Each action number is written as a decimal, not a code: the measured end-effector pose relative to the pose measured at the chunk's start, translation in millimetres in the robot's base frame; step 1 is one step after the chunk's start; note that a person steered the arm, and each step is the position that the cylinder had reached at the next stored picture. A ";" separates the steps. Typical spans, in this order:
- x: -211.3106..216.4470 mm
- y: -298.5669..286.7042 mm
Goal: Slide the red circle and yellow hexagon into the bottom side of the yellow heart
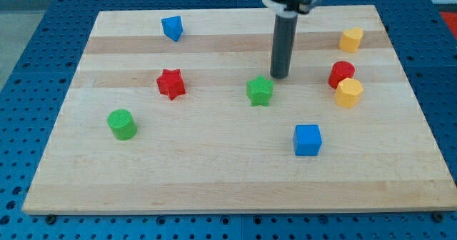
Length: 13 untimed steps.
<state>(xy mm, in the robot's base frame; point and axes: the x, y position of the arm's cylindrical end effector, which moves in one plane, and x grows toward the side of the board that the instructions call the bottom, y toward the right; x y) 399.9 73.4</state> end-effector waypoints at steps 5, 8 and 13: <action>-12.7 120.6; -35.5 114.5; 90.9 57.1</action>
<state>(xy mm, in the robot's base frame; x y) 490.8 130.4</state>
